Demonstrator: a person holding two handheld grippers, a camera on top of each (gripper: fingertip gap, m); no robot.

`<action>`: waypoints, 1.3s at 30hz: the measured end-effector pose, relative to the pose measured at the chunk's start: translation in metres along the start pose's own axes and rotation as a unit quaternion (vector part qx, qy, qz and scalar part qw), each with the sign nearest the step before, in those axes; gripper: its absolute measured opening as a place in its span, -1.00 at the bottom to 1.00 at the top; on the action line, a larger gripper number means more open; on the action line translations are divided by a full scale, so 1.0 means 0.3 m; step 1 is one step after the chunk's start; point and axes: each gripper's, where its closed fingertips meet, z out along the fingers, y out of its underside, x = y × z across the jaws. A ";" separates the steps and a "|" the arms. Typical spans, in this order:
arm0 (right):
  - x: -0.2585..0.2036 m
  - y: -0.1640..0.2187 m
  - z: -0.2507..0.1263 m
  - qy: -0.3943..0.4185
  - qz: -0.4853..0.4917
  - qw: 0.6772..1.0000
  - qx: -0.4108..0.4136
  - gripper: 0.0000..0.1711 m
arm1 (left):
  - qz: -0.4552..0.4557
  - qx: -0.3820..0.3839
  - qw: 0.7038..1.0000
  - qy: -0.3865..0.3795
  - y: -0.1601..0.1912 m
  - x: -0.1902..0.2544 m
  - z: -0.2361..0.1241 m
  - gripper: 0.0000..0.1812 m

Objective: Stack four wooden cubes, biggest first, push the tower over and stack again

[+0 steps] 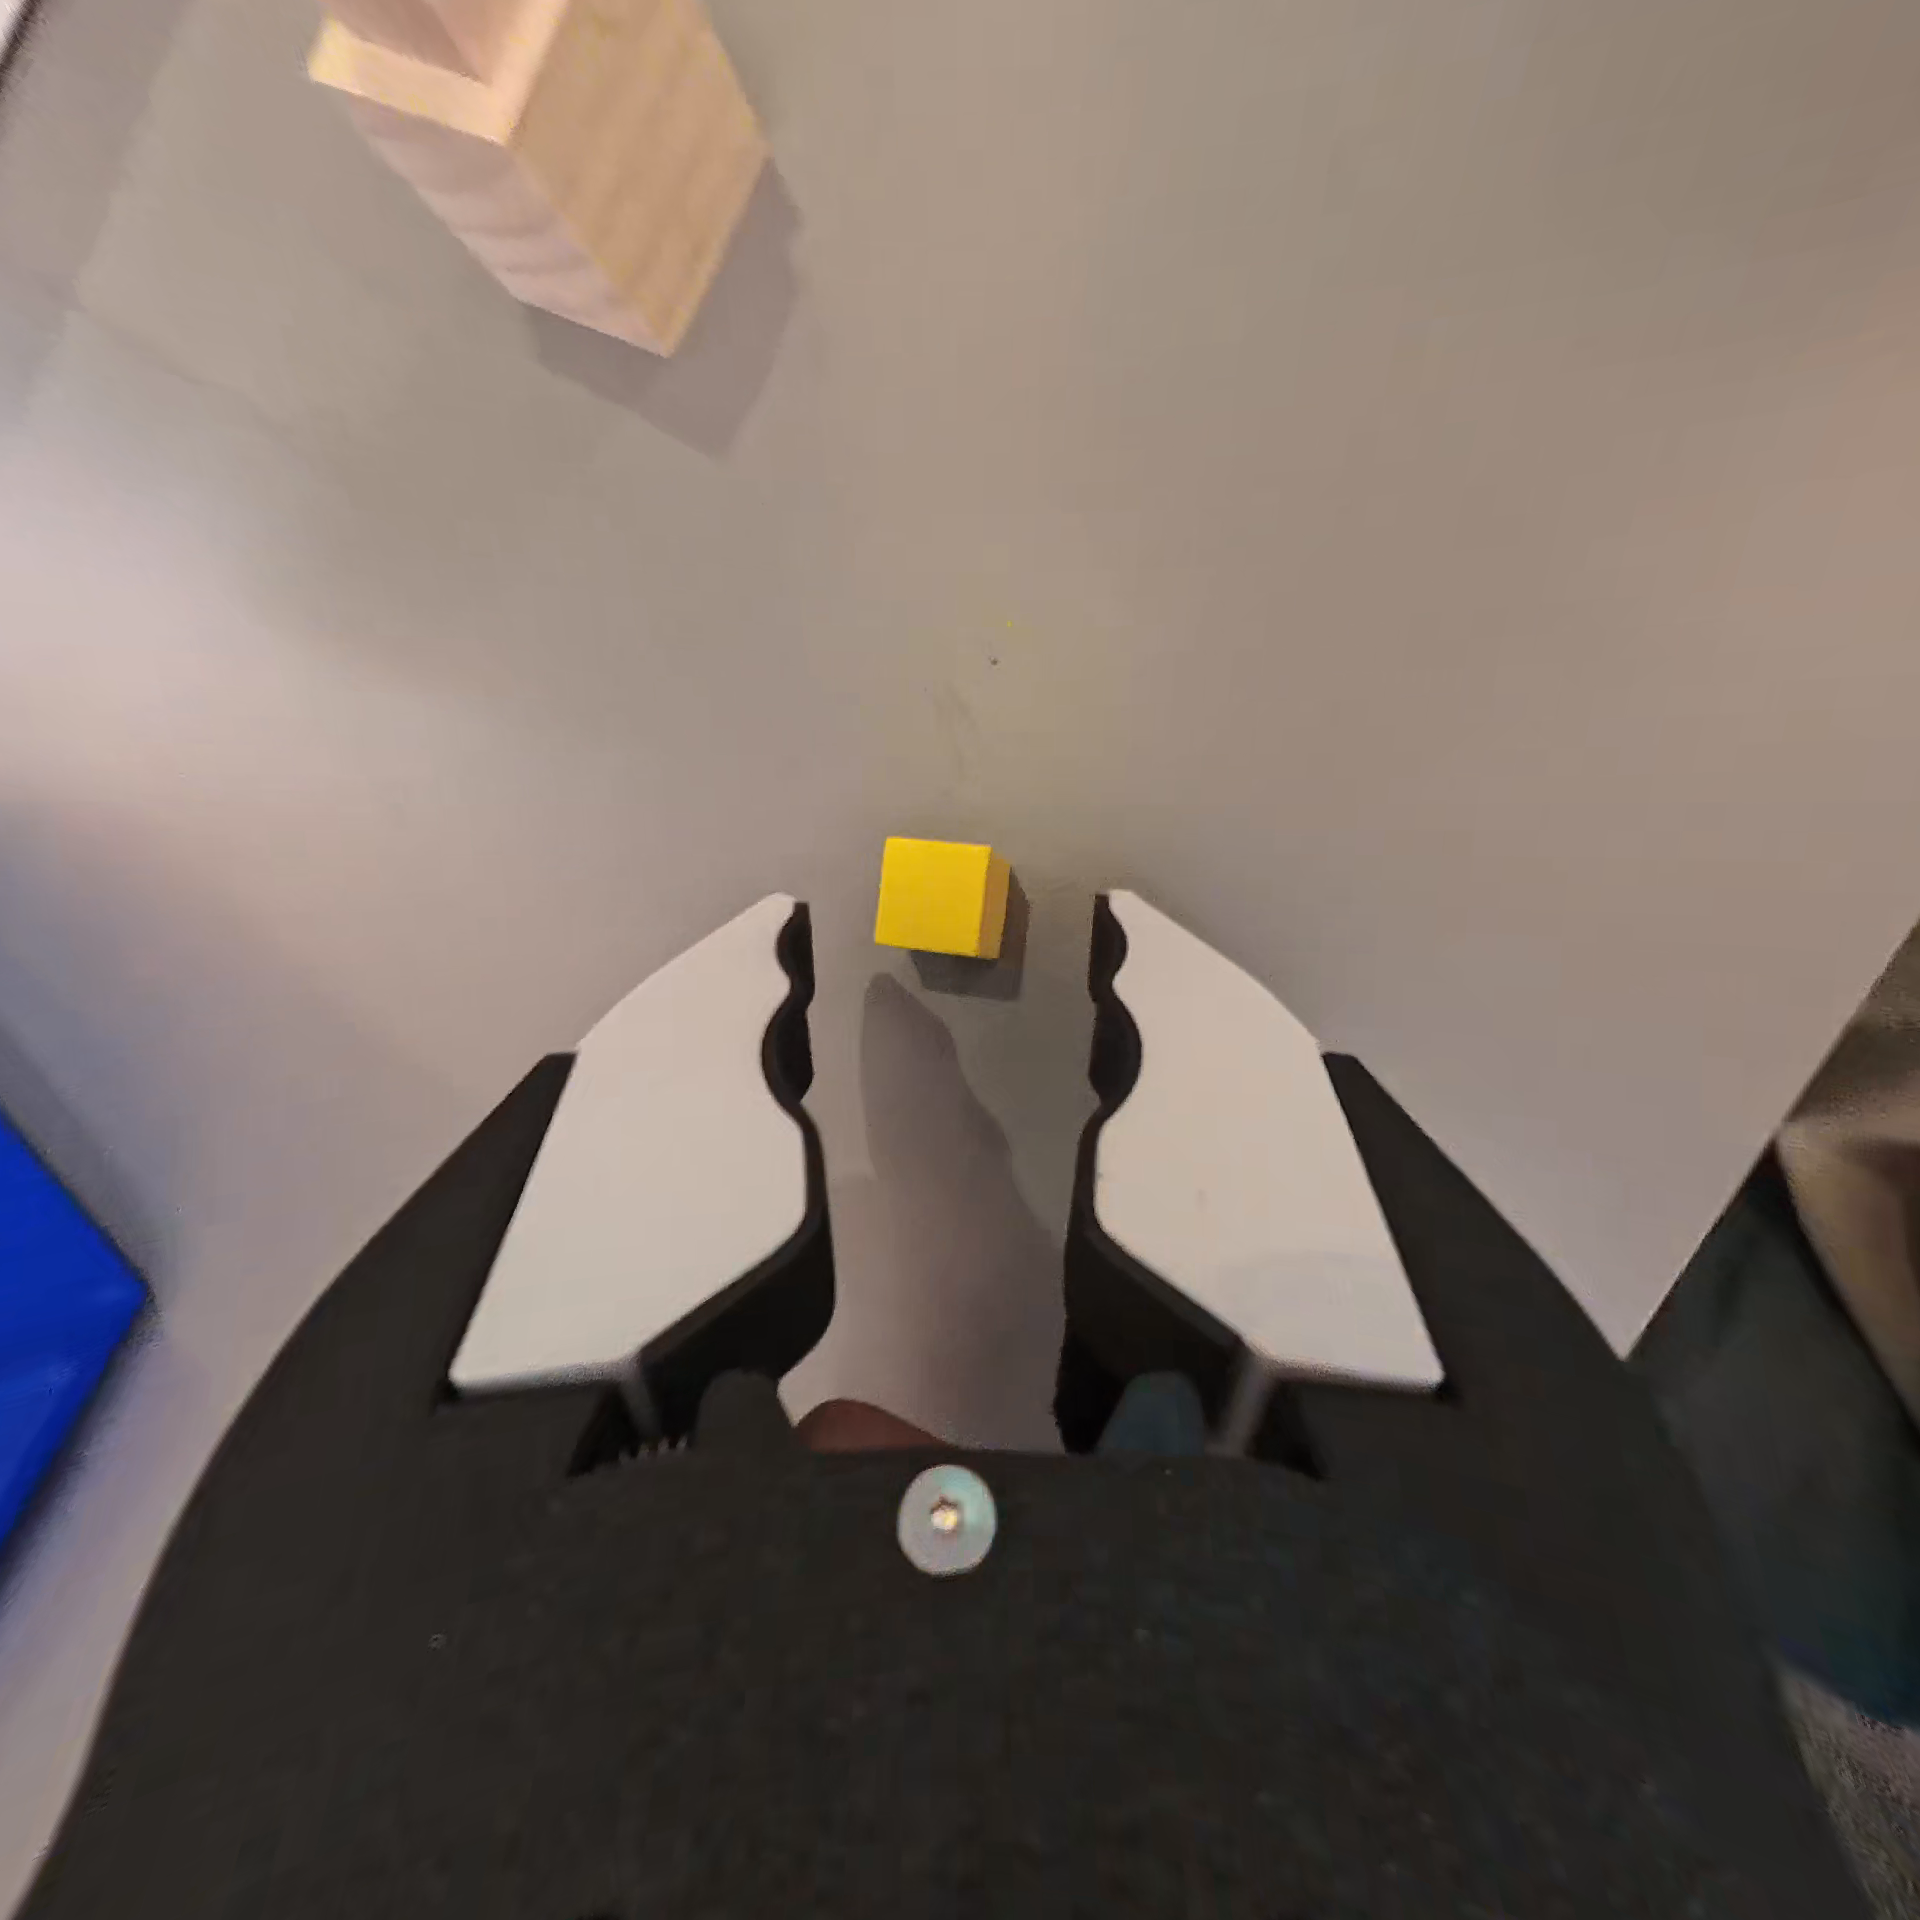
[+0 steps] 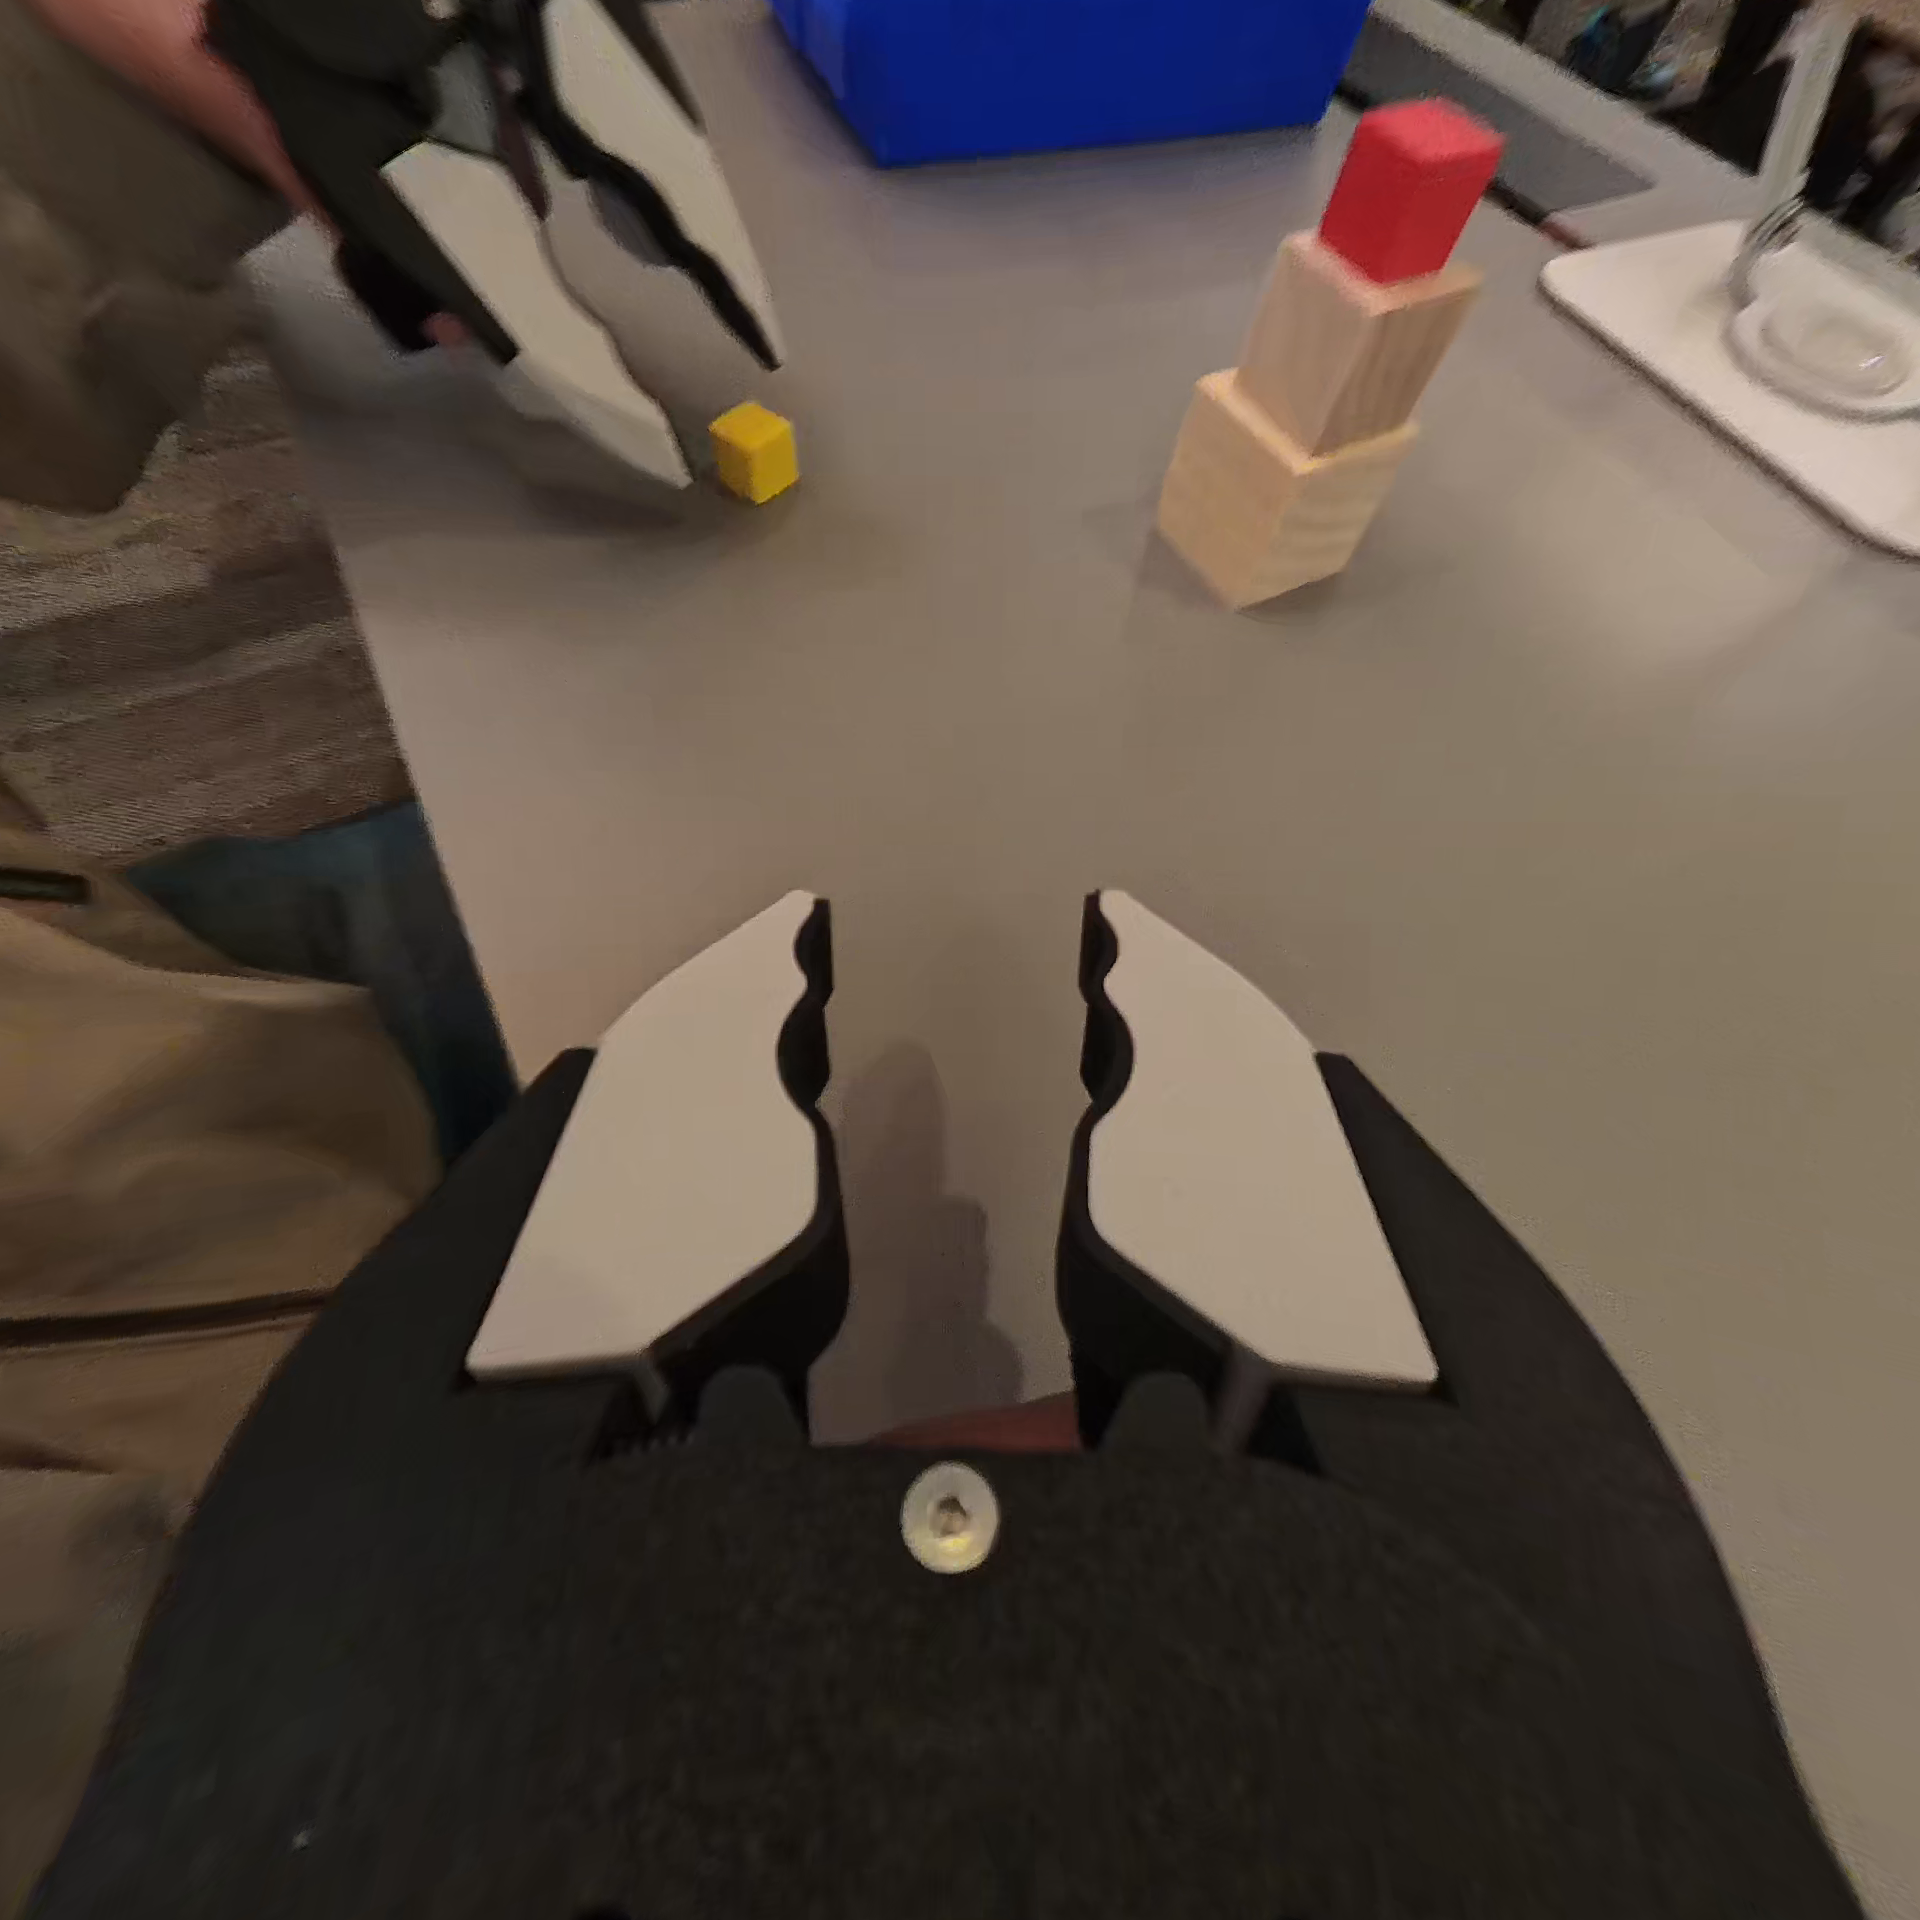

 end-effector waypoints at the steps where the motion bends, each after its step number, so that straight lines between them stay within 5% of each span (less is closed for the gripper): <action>1: -0.012 0.017 -0.010 -0.003 0.004 1.000 -0.001 -0.47 | 0.011 -0.017 1.000 0.018 0.009 -0.001 0.005 -0.44; 7: -0.057 0.045 -0.053 -0.024 0.032 0.999 0.013 -0.46 | 0.047 -0.084 0.991 0.088 0.019 0.005 0.045 -0.43; 10: -0.063 0.044 -0.061 -0.028 0.033 0.999 0.012 -0.46 | 0.054 -0.110 0.986 0.117 0.022 0.024 0.058 -0.75; 17: -0.056 0.037 -0.084 -0.029 0.035 0.999 0.016 -0.48 | 0.068 -0.126 0.983 0.117 0.011 -0.008 0.061 -0.76; 25: -0.022 0.024 -0.099 -0.014 0.040 0.999 0.025 -0.52 | 0.146 -0.018 0.984 0.102 -0.437 -0.240 -0.069 -0.76; 29: -0.022 0.024 -0.101 -0.014 0.039 0.999 0.026 -0.52 | 0.186 -0.036 0.971 0.144 -0.627 -0.303 -0.052 -0.76; 39: -0.038 0.028 -0.105 -0.015 0.028 0.999 0.018 -0.53 | 0.206 -0.121 0.951 0.197 -0.610 -0.333 0.082 -0.76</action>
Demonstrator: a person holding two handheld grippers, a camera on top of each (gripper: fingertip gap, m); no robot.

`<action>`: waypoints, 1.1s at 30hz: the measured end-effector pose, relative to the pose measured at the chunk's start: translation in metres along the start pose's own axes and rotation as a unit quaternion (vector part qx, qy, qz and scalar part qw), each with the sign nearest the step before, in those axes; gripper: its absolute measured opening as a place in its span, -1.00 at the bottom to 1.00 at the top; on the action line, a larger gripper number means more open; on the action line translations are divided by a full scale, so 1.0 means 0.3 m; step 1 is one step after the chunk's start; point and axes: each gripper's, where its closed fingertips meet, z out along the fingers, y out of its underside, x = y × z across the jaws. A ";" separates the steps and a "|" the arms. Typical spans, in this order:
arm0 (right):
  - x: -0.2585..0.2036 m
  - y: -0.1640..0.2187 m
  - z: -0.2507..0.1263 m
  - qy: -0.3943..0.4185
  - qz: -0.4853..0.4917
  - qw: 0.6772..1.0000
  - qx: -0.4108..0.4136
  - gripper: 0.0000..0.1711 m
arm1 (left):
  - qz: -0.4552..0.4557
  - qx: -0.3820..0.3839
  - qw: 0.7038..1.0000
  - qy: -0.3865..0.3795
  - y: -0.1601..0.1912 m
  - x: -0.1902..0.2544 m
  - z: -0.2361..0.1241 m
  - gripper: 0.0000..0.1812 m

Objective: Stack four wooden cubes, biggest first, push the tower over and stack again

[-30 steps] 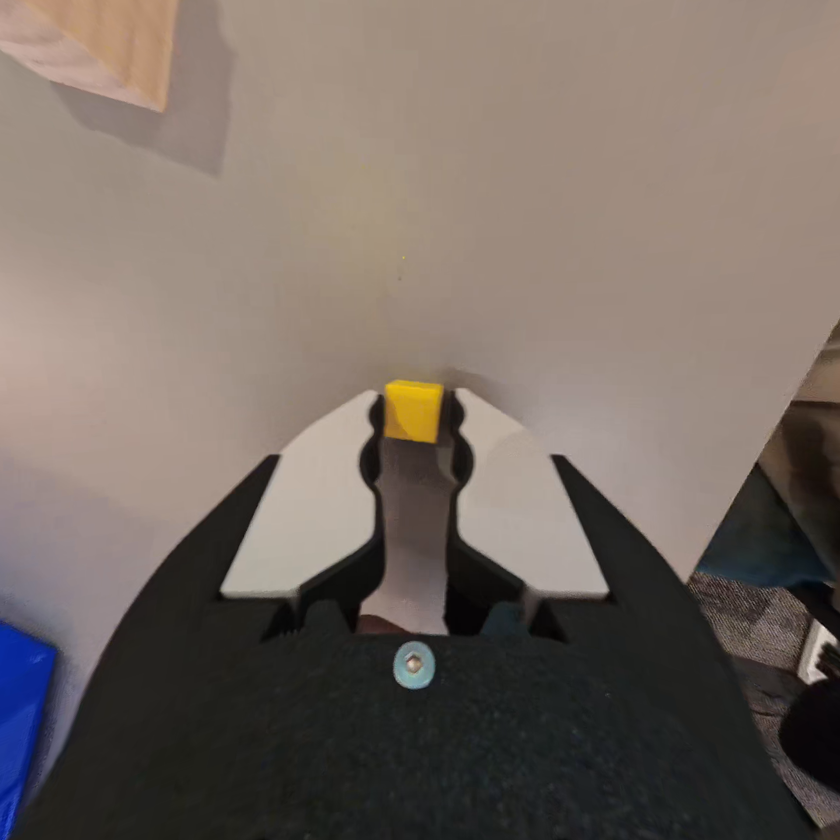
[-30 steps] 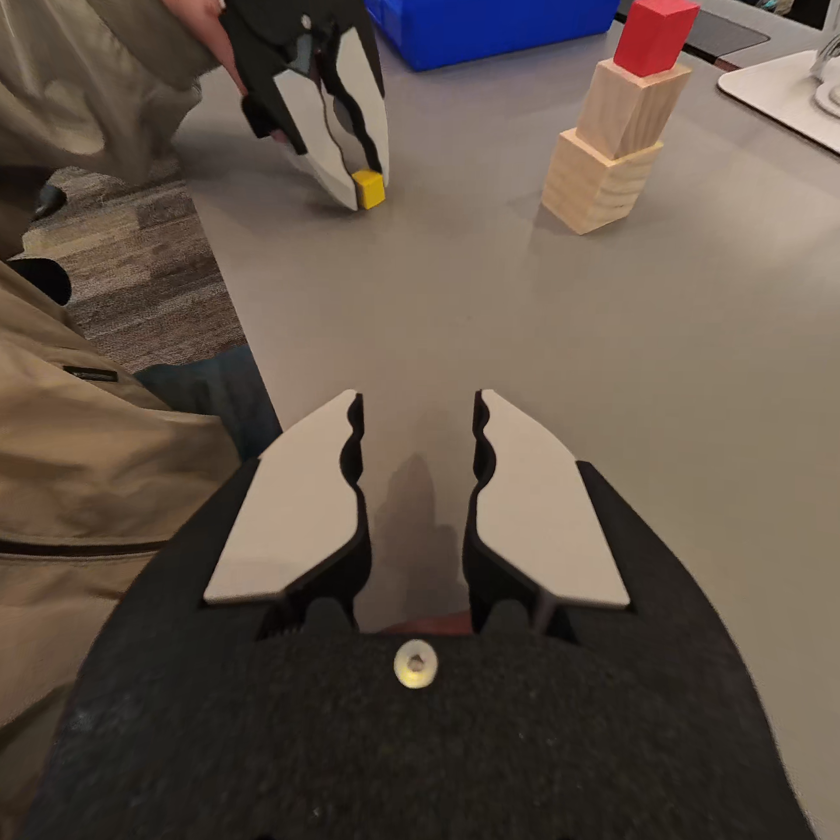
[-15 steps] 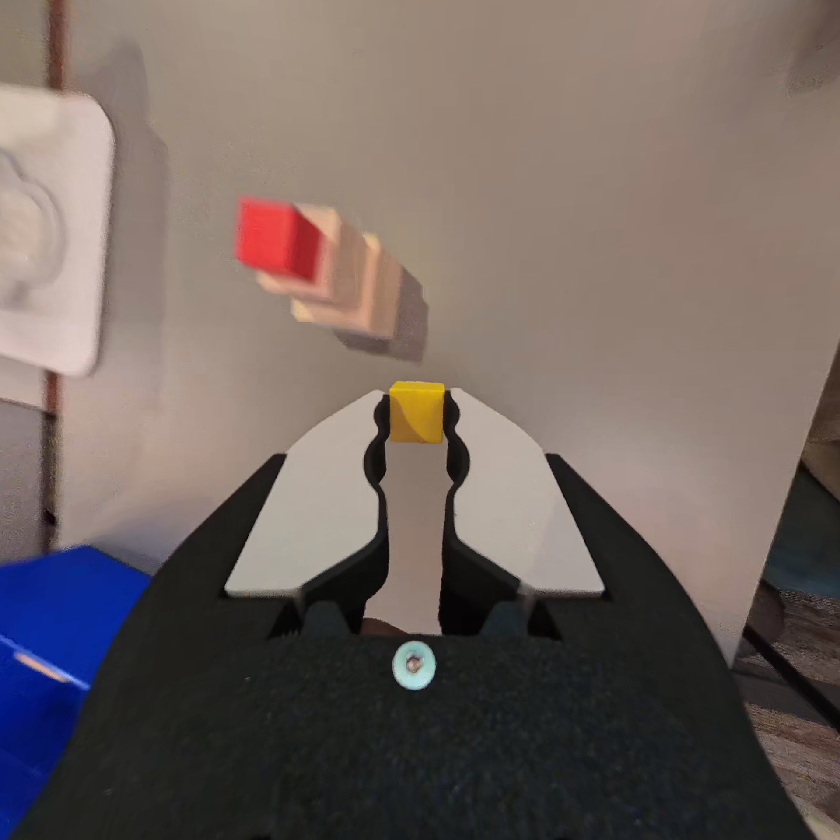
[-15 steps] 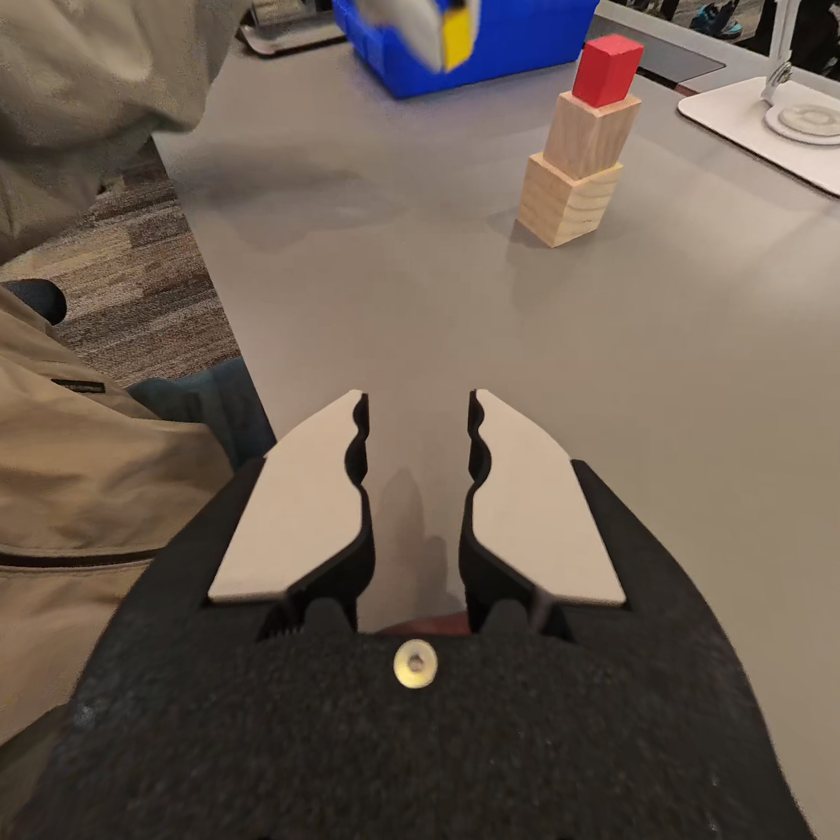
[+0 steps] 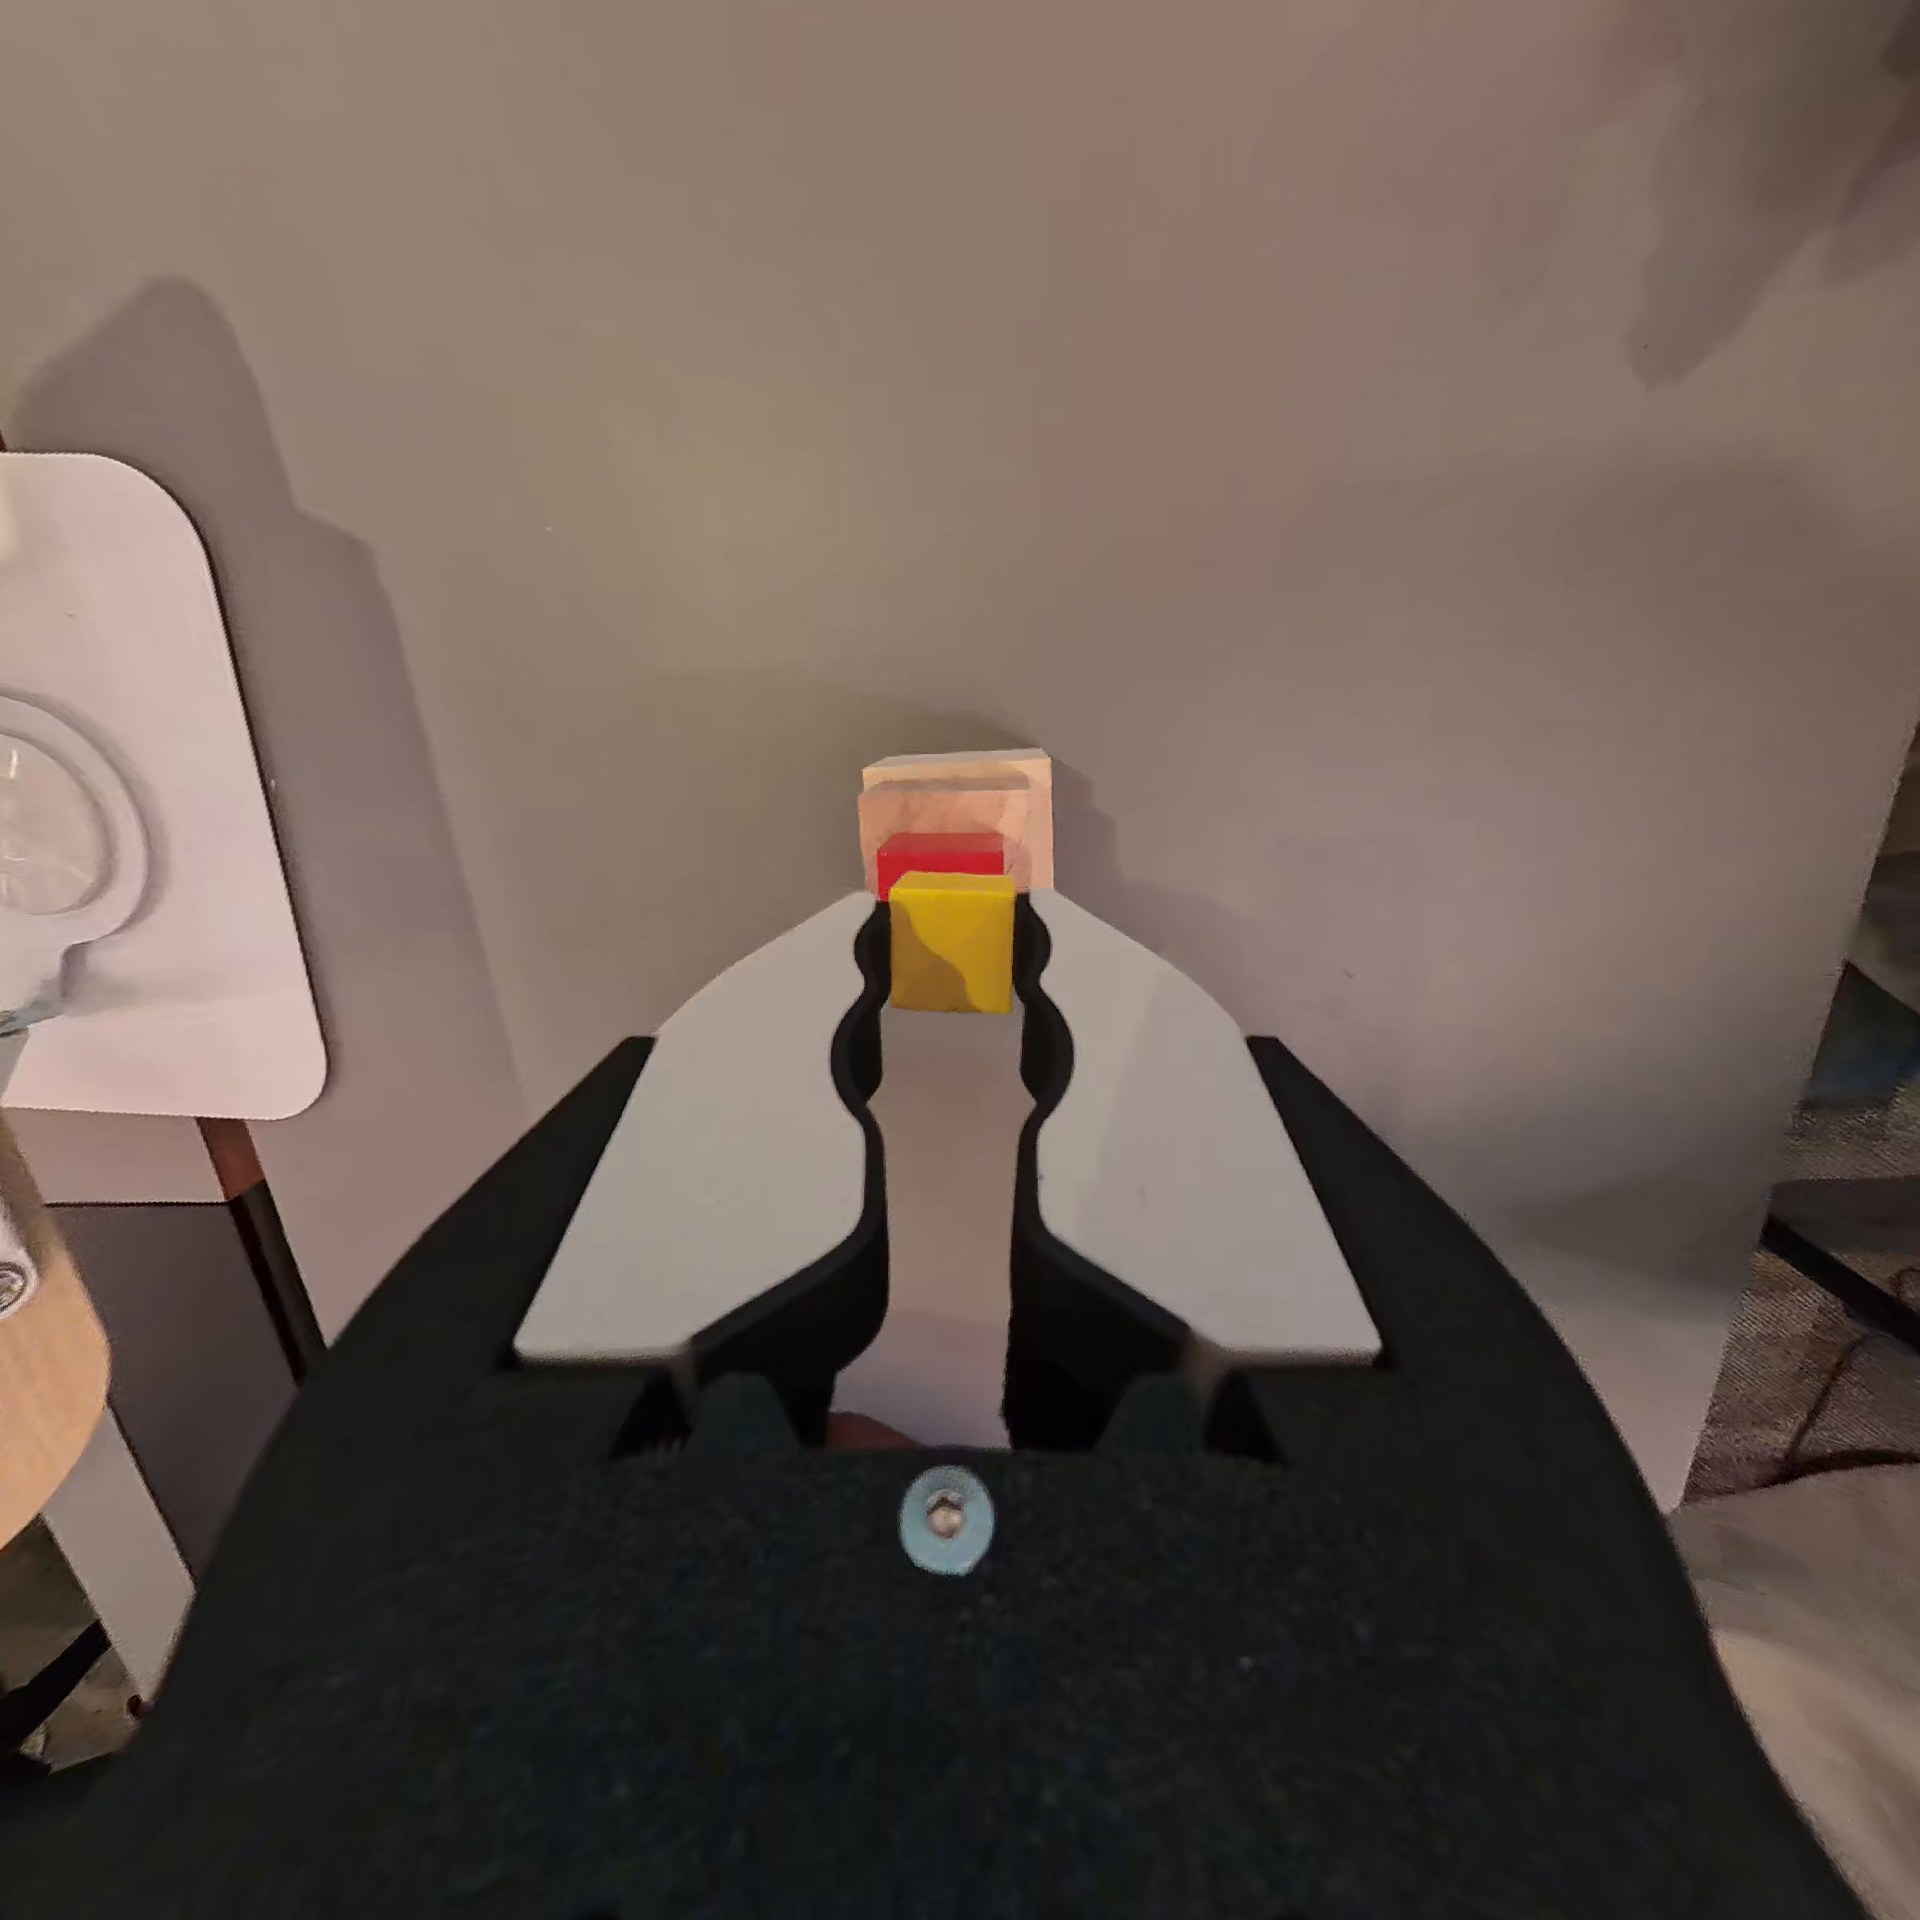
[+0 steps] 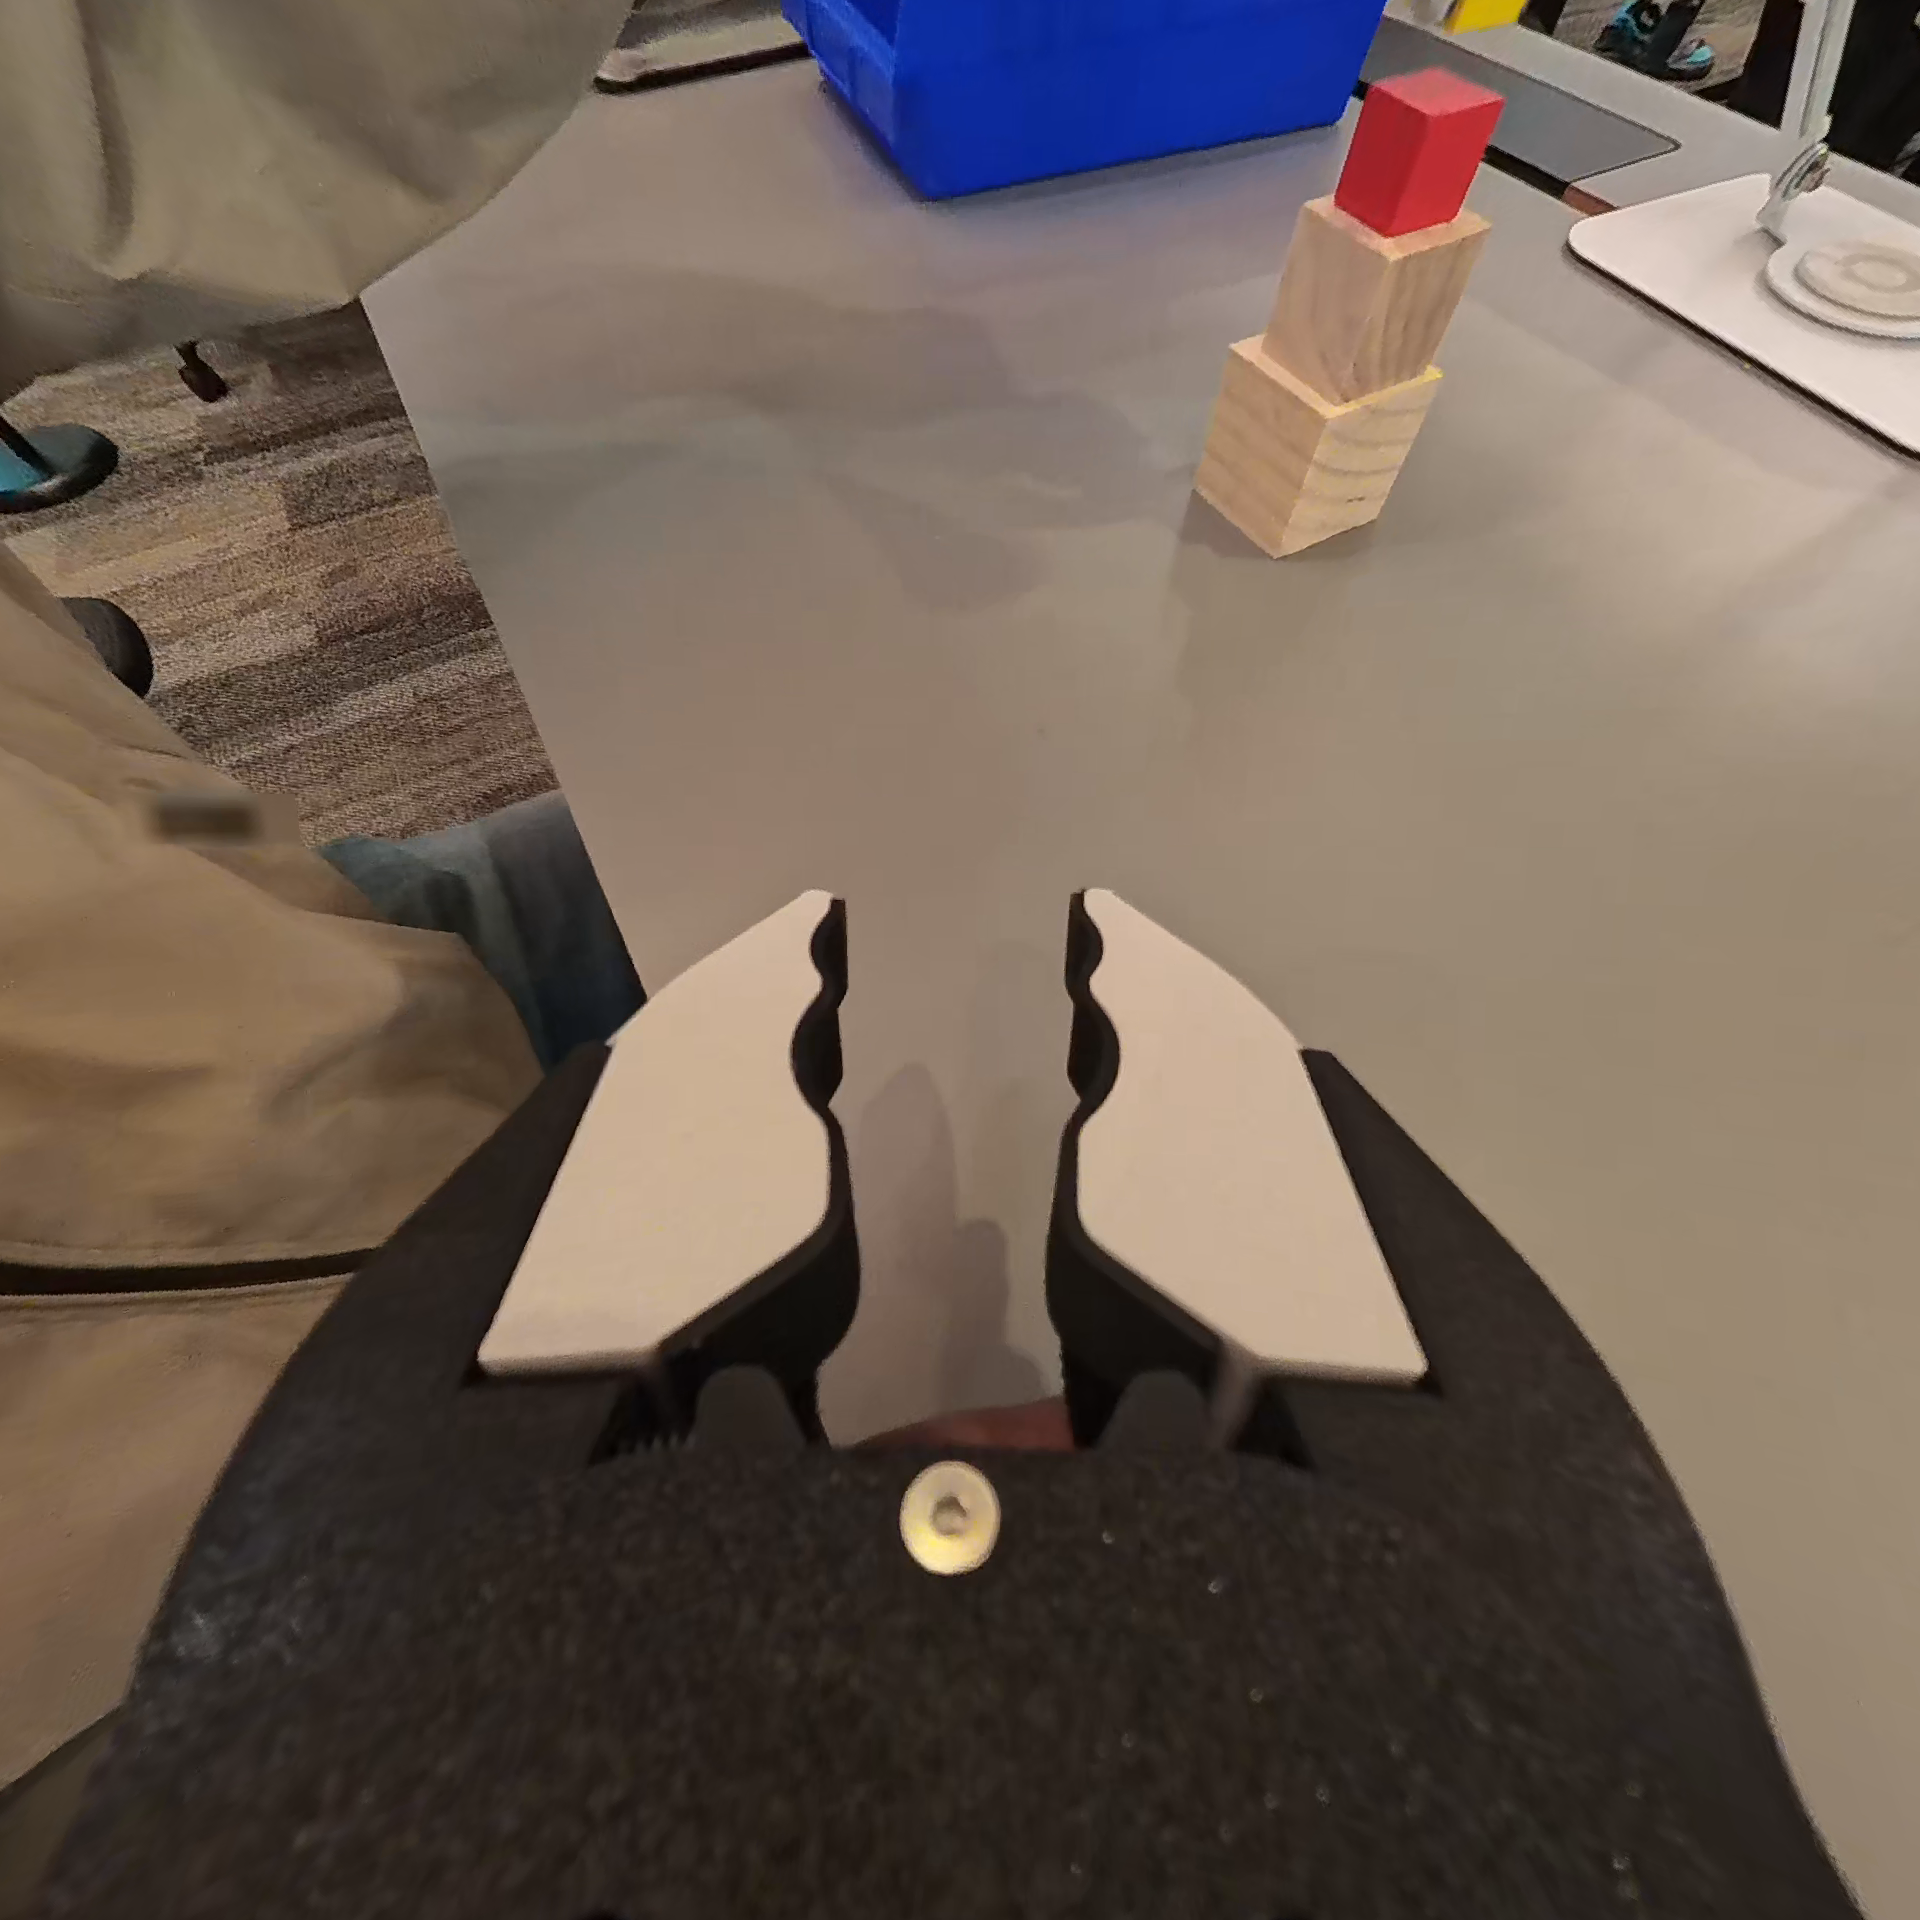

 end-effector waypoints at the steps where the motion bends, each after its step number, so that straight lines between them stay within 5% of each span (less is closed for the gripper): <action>1: -0.002 -0.001 0.000 -0.001 0.000 1.000 0.001 -0.53 | 0.001 -0.005 1.000 -0.005 0.008 -0.006 0.006 -0.76; 14: -0.020 0.011 0.010 -0.015 -0.003 1.000 -0.009 -0.53 | -0.017 -0.007 1.000 0.004 0.021 -0.024 0.041 -0.75; 18: -0.015 0.018 0.011 -0.020 0.006 1.000 -0.008 -0.54 | -0.033 -0.004 0.999 0.014 0.029 -0.009 0.041 -0.50; 23: 0.010 0.011 0.006 -0.003 0.016 1.000 0.003 -0.54 | -0.043 0.117 0.992 -0.011 -0.019 0.069 -0.072 -0.44; 28: 0.060 -0.010 -0.010 0.039 0.021 0.999 0.023 -0.52 | -0.148 0.286 0.922 -0.214 0.029 0.176 -0.182 -0.36; 33: 0.107 -0.023 -0.004 0.087 0.031 0.995 0.043 -0.38 | -0.351 0.303 0.809 -0.362 0.251 0.362 -0.083 -0.24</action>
